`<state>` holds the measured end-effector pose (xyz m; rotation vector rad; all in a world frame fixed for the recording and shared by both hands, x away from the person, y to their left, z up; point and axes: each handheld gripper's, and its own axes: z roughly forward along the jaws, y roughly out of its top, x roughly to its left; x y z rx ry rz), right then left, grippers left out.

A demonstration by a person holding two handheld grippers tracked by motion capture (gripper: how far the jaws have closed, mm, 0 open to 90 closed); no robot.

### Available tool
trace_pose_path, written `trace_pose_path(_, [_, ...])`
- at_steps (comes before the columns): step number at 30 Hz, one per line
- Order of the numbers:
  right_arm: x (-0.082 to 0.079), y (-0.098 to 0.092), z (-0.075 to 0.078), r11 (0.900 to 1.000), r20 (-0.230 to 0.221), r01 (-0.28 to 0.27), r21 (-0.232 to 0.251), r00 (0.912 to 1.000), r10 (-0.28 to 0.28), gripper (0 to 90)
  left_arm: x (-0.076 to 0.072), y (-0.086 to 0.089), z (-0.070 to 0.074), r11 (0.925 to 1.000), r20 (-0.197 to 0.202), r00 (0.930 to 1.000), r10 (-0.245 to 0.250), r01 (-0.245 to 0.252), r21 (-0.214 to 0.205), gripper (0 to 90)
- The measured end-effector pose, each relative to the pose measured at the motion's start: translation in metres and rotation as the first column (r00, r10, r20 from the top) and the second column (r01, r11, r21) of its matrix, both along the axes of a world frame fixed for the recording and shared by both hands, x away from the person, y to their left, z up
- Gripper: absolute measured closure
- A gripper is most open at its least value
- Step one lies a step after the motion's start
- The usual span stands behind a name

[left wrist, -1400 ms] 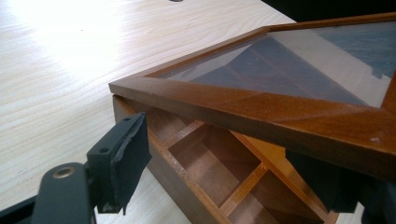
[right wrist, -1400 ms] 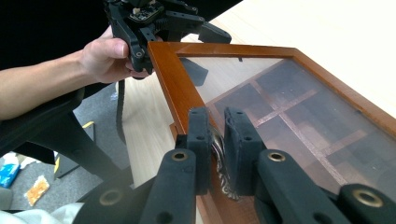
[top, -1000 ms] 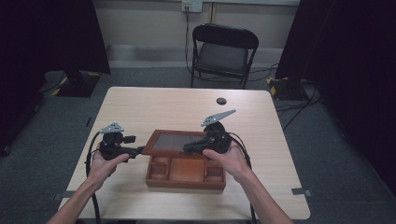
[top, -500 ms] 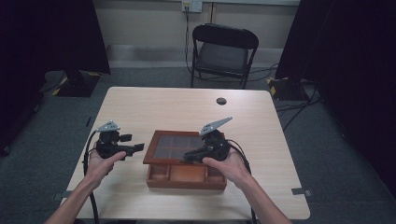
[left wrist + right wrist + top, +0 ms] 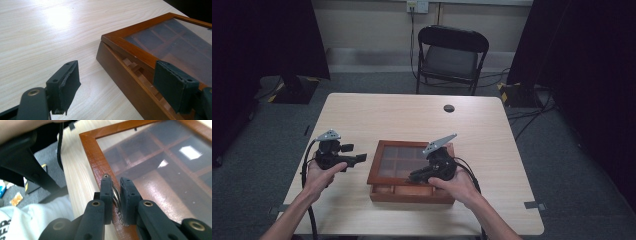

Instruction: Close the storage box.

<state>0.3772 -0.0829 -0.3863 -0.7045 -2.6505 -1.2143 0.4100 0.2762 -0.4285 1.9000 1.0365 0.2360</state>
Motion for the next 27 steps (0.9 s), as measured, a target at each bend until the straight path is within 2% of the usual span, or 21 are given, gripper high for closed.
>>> trace_pose_path(5, [-0.005, 0.0, -0.018, 0.9993, -0.027, -0.005, -0.038, 0.9996, 0.004, 81.5, 0.0, -0.001, 0.0, 1.0, -0.003, 1.0, -0.003, 0.003, 0.005, 21.0])
trace_pose_path(9, [-0.006, 0.002, -0.024, 0.9988, -0.03, -0.009, -0.048, 0.9995, 0.008, 81.6, 0.001, -0.003, -0.001, 0.9998, -0.004, 0.9999, -0.011, 0.011, 0.017, 21.0])
trace_pose_path(10, [-0.007, 0.004, -0.028, 0.998, -0.044, -0.01, -0.063, 0.999, 0.007, 81.6, 0.001, -0.004, -0.002, 0.9999, -0.01, 0.9999, -0.01, 0.01, 0.013, 21.0])
trace_pose_path(14, [-0.006, 0.004, -0.034, 0.9981, -0.053, -0.014, -0.06, 0.9985, 0.011, 81.6, 0.001, -0.005, -0.002, 0.9995, -0.01, 0.9998, -0.02, 0.02, 0.024, 20.8])
trace_pose_path(17, [-0.006, 0.005, -0.038, 0.9966, -0.063, -0.017, -0.081, 0.998, 0.012, 81.7, 0.001, -0.005, -0.003, 0.9995, -0.016, 0.9997, -0.02, 0.021, 0.025, 20.8])
trace_pose_path(21, [-0.006, 0.005, -0.041, 0.9972, -0.064, -0.022, -0.071, 0.9978, 0.017, 81.7, 0.001, -0.005, -0.003, 0.9992, -0.018, 0.9996, -0.022, 0.023, 0.032, 20.8])
trace_pose_path(23, [-0.005, 0.003, -0.042, 0.9984, -0.07, -0.015, -0.054, 0.9975, 0.011, 79.2, 0.001, -0.006, -0.003, 0.9992, -0.022, 0.9996, -0.02, 0.021, 0.033, 20.8])
trace_pose_path(24, [-0.004, 0.002, -0.043, 0.9995, -0.074, 0.007, -0.03, 0.9972, -0.009, 71.2, 0.001, -0.006, -0.003, 0.9993, -0.024, 0.9996, -0.017, 0.018, 0.033, 20.8])
trace_pose_path(25, [-0.004, 0.0, -0.042, 0.9989, -0.07, 0.034, -0.033, 0.9969, -0.036, 66.0, 0.001, -0.006, -0.003, 0.9993, -0.025, 0.9995, -0.018, 0.019, 0.032, 20.8])
trace_pose_path(26, [-0.002, -0.005, -0.039, 0.9962, -0.046, 0.086, -0.013, 0.9952, -0.087, 58.1, 0.001, -0.006, -0.003, 0.9989, -0.026, 0.9996, -0.015, 0.016, 0.043, 20.8])
trace_pose_path(27, [-0.001, -0.008, -0.037, 0.994, -0.04, 0.11, 0.005, 0.9932, -0.109, 55.5, 0.001, -0.006, -0.003, 0.9989, -0.026, 0.9996, -0.015, 0.016, 0.043, 20.9])
